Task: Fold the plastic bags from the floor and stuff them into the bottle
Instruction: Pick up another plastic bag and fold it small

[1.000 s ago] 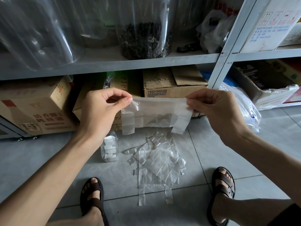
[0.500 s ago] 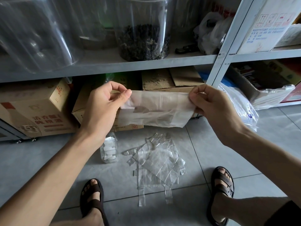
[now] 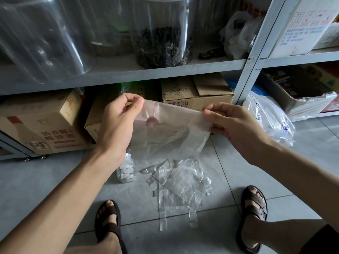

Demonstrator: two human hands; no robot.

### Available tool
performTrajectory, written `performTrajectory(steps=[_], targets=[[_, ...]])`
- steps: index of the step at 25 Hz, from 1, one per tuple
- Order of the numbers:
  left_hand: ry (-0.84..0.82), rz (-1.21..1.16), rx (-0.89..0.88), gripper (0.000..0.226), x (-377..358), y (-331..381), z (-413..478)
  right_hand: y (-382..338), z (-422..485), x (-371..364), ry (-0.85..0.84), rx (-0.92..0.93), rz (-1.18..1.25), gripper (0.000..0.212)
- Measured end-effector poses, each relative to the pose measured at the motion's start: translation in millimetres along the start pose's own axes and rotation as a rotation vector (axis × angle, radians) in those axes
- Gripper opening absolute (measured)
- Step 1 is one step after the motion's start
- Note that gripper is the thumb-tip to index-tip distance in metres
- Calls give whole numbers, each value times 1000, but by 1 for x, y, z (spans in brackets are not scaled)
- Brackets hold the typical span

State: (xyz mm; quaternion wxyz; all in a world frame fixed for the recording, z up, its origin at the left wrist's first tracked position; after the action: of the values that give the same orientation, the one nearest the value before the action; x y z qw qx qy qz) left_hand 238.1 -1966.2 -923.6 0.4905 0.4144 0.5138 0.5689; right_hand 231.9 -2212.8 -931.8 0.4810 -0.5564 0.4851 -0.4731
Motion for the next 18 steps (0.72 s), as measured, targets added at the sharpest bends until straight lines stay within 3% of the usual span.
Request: performTrajectory(steps=[5, 10, 18], targets=[[-6, 12, 13, 21, -4, 0, -1, 2, 1, -5, -51, -24, 26, 20], [-13, 77, -57, 17, 0, 3, 1, 2, 0, -7, -23, -21, -21, 8], [-25, 78, -148, 20, -6, 10, -5, 0, -1, -7, 16, -2, -64, 19]])
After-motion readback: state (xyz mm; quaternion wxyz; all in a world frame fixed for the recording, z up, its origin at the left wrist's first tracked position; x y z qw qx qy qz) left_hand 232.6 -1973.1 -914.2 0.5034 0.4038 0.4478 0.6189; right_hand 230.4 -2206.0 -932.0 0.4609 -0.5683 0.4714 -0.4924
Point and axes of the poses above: each hand's wrist, its own z-axis towards the middle knuckle, its own x-axis out of the back of the hand, y = z × x, the point moved 2 cm from there along z, towards the middle knuckle, and after that the axes turned 9 degrees about -z, right-handed, at the moved point
